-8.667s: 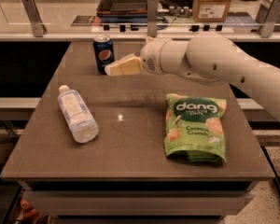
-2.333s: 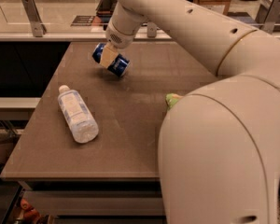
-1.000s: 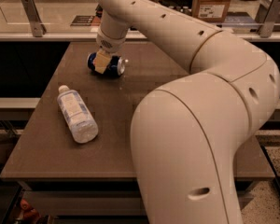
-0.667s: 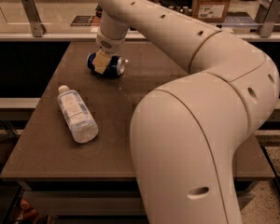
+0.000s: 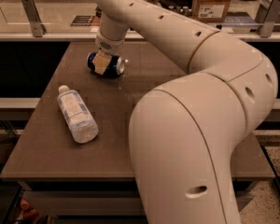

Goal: Knock pepsi can over

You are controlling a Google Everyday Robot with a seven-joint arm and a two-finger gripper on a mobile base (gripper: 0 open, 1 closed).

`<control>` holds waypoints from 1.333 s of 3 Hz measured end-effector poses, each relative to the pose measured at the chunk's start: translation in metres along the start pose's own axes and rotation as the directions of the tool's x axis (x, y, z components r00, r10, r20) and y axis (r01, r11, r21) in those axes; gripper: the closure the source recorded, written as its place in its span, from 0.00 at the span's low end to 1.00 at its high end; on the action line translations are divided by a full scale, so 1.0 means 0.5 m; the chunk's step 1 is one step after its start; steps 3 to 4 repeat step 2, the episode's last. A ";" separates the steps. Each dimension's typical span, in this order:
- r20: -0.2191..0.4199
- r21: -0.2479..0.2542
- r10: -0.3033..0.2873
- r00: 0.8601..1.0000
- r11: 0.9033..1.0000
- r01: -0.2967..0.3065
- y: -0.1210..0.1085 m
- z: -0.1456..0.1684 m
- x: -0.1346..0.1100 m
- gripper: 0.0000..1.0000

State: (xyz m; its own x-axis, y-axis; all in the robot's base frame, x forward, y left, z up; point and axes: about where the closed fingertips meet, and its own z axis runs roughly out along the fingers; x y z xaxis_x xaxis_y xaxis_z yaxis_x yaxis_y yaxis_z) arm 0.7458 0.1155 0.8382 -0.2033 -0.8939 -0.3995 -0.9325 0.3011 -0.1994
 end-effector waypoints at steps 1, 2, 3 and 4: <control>-0.003 -0.004 -0.001 1.000 1.000 0.001 0.002 0.006 0.000 0.00; -0.003 -0.004 -0.001 1.000 1.000 0.001 0.002 0.006 0.000 0.00; -0.003 -0.004 -0.001 1.000 1.000 0.001 0.002 0.006 0.000 0.00; -0.003 -0.004 -0.001 1.000 1.000 0.001 0.002 0.006 0.000 0.00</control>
Offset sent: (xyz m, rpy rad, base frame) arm -0.0002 0.0009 -0.0025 -0.0018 0.0035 0.0014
